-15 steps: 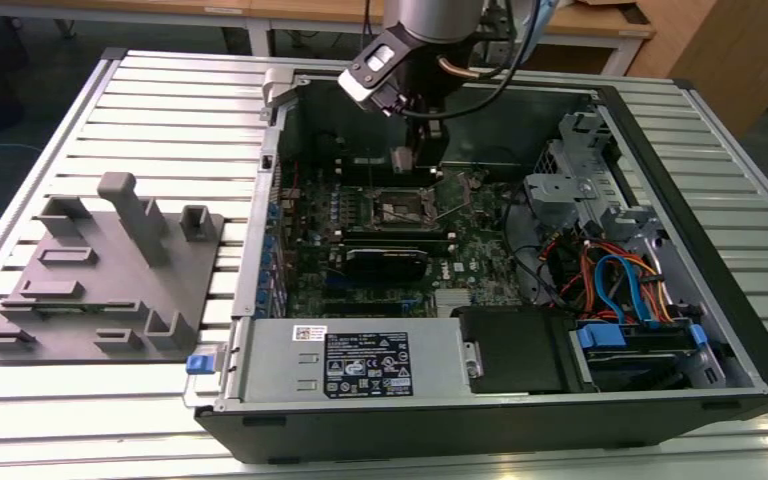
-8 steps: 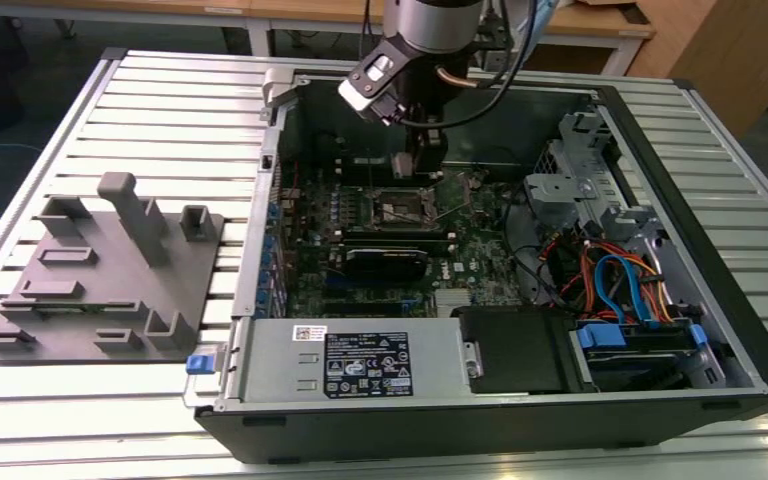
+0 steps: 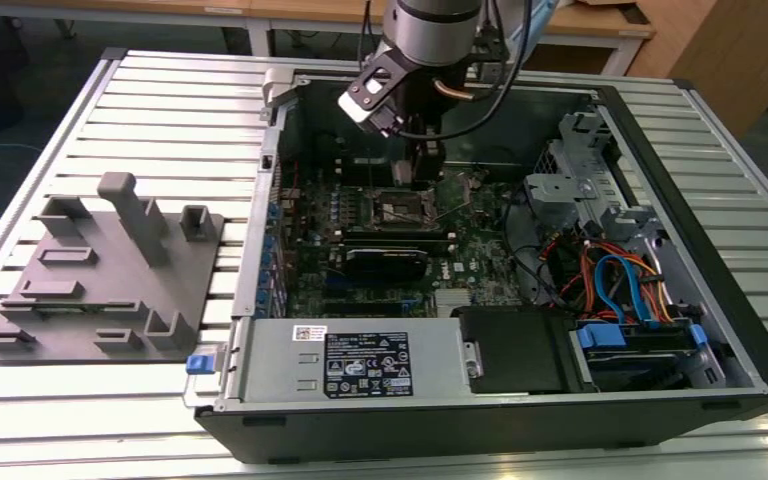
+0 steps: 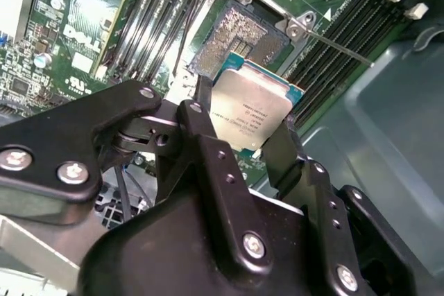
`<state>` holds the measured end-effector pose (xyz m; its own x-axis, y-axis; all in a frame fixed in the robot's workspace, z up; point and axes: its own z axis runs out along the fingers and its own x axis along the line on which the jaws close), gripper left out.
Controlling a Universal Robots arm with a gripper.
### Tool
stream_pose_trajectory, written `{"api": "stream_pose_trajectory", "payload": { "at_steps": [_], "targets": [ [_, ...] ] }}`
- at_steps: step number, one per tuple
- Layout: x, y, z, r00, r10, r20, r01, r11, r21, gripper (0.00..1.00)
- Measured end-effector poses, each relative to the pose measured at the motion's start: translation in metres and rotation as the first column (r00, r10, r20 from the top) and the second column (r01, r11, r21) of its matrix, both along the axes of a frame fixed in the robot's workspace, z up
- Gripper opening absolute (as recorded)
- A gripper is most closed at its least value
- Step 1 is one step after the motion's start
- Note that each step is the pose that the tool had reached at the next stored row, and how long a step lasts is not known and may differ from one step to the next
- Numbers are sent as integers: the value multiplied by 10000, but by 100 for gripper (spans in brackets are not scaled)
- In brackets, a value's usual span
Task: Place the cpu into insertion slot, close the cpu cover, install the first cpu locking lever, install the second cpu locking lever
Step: 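Place the cpu into insertion slot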
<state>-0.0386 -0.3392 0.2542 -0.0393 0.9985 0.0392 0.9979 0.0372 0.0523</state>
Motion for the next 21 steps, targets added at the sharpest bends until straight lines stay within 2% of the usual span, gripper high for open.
{"api": "stream_pose_trajectory", "payload": {
  "at_steps": [2, 4, 9, 21],
  "targets": [
    [-7, 0, -21, 10000, -1, 60, 1, 10000, 1, 54],
    [-14, 0, -38, 10000, 0, 70, 0, 10000, 0, 54],
    [-28, 0, -101, 10000, -1, 72, 1, 10000, -1, 54],
    [-71, 0, -317, 10000, -30, 72, 30, 10000, 0, 54]
  ]
}}
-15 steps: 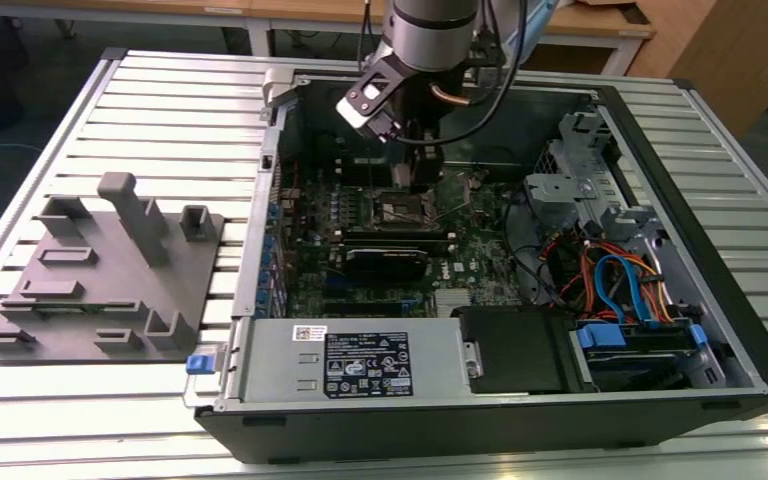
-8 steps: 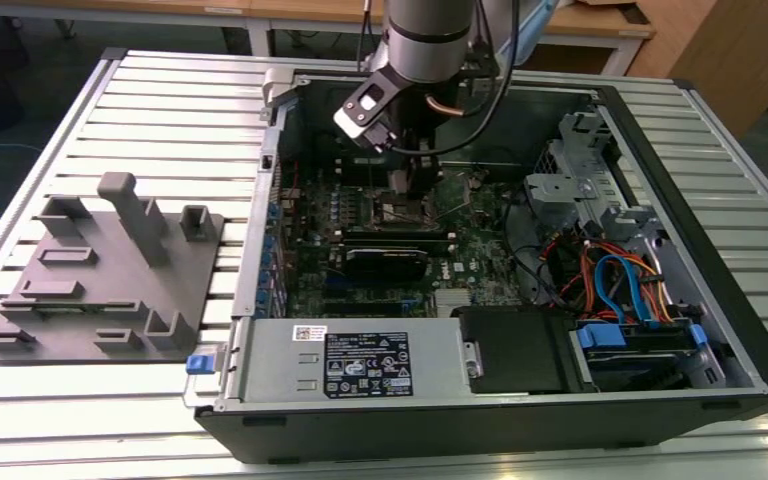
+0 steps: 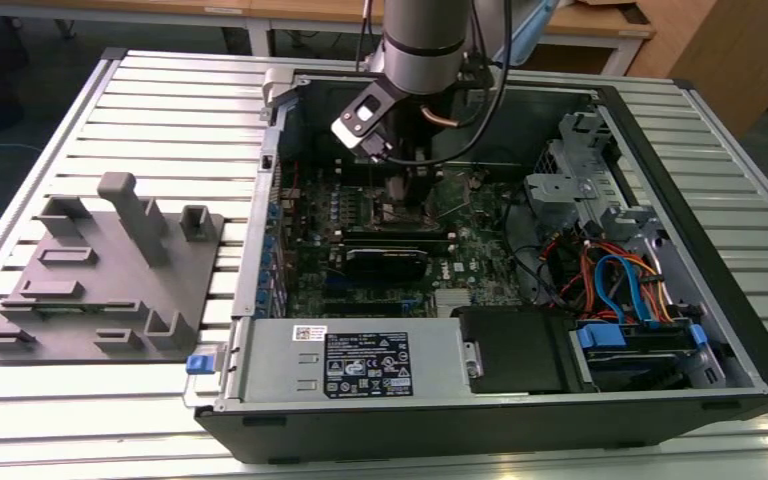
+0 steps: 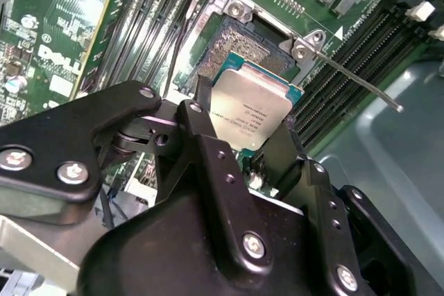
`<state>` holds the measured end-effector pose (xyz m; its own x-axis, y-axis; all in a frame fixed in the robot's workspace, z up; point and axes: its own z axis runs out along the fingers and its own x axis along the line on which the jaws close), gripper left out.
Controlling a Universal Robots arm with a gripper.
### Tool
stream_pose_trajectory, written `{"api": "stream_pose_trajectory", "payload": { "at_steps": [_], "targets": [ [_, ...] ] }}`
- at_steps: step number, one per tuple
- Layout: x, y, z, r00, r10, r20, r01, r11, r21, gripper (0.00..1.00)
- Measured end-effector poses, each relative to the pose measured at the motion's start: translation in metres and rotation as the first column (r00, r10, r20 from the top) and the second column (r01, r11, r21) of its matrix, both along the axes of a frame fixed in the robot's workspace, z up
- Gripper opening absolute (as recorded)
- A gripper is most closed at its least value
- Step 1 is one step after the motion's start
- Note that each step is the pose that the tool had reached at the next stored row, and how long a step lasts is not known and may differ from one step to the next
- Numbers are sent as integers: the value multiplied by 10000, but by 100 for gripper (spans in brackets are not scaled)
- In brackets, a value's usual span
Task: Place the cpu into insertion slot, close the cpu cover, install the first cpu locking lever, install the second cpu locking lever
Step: 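Place the cpu into insertion slot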
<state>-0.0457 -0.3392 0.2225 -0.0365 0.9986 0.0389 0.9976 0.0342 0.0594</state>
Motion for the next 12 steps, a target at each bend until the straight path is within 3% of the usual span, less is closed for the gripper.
{"api": "stream_pose_trajectory", "payload": {
  "at_steps": [5, 12],
  "targets": [
    [-6, -1, -60, 9999, -114, 0, 114, 9999, 0, 54],
    [-17, -13, -94, 9997, -249, 1, 249, 9997, 1, 54]
  ]
}}
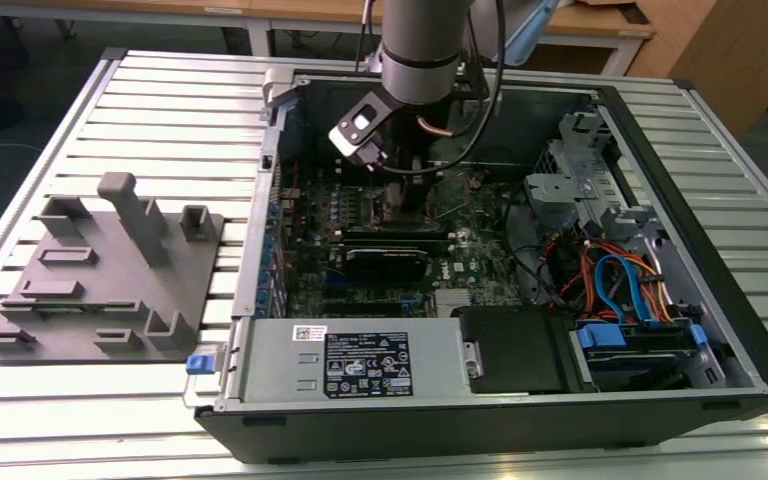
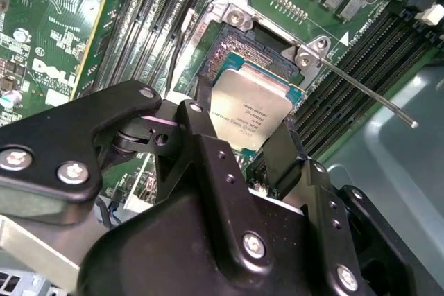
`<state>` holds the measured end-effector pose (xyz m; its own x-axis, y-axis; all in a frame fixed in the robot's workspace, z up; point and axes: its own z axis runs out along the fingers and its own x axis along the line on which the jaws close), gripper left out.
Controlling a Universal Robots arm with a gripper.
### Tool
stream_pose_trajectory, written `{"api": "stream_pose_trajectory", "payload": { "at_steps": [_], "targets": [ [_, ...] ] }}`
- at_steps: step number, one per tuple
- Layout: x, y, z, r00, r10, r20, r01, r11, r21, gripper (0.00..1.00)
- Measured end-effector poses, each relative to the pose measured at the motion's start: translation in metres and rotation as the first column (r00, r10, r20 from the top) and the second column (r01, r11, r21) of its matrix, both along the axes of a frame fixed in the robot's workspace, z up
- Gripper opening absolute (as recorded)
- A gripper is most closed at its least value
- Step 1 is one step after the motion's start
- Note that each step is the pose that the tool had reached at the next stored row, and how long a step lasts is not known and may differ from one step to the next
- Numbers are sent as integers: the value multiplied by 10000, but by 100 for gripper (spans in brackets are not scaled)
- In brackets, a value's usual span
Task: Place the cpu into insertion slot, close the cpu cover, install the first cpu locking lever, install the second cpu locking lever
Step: 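Place the cpu into insertion slot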
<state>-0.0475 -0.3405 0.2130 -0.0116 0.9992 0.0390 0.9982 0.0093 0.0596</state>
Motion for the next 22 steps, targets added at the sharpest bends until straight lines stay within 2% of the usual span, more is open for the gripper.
{"api": "stream_pose_trajectory", "payload": {
  "at_steps": [11, 22],
  "targets": [
    [-27, -8, -126, 10000, -3, 0, 3, 10000, -1, 54],
    [-25, -10, -149, 10000, -27, 0, 27, 10000, -1, 54]
  ]
}}
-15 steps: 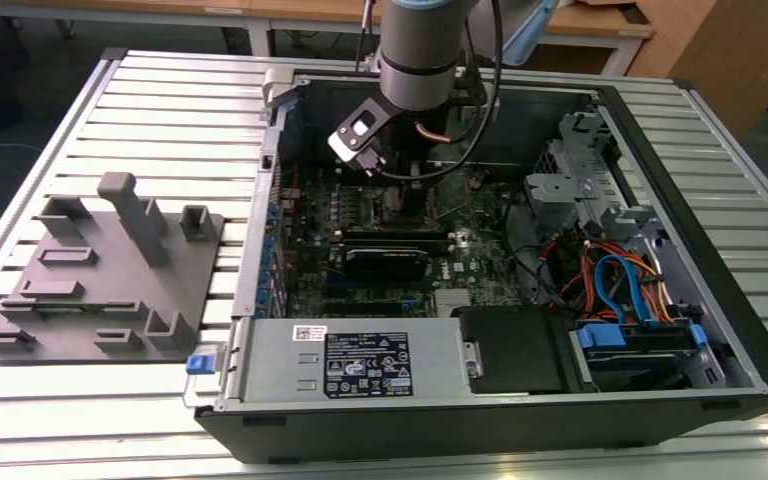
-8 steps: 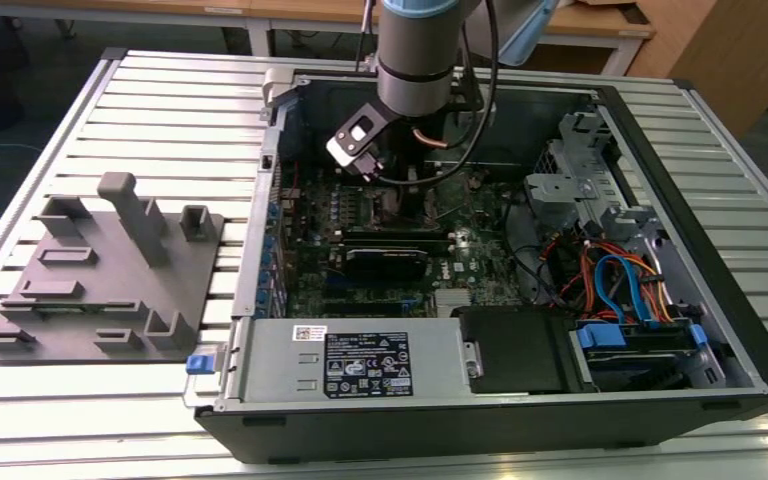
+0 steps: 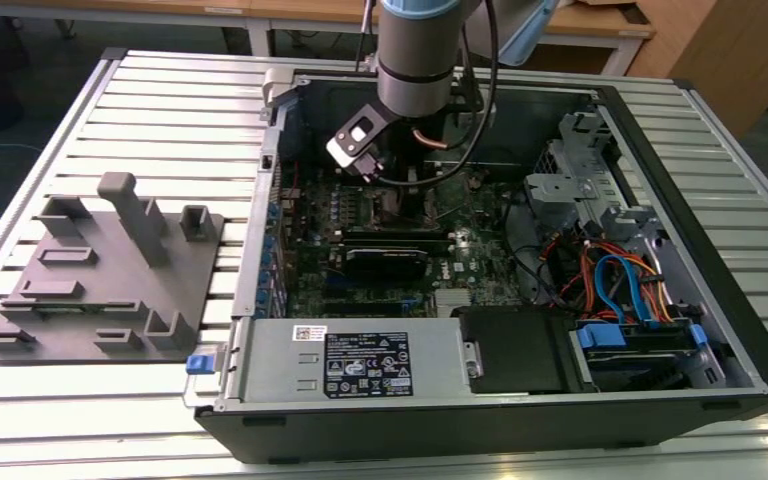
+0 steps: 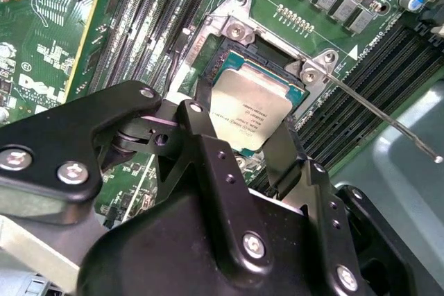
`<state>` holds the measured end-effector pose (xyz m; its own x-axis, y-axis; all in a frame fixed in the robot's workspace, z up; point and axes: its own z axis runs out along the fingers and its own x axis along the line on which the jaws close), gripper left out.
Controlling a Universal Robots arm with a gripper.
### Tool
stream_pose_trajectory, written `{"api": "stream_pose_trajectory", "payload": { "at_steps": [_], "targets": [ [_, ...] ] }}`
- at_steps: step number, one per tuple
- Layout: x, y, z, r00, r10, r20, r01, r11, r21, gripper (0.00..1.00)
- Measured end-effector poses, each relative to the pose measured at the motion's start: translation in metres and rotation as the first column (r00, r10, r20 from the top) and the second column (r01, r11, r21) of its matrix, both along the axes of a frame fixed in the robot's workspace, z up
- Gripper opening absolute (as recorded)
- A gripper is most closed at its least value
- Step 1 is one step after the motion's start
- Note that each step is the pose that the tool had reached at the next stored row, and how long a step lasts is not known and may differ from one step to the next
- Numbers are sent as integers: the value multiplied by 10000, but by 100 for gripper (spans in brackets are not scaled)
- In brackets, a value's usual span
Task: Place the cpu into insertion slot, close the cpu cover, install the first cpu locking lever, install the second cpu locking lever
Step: 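Place the cpu into insertion slot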
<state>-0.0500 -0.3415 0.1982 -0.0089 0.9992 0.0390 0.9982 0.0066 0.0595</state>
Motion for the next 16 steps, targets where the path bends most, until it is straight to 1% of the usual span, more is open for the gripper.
{"api": "stream_pose_trajectory", "payload": {
  "at_steps": [11, 16],
  "targets": [
    [0, -13, -42, 10000, -76, 0, 76, 10000, -1, 54],
    [3, -13, -55, 9997, -230, 0, 230, 9997, 0, 54]
  ]
}}
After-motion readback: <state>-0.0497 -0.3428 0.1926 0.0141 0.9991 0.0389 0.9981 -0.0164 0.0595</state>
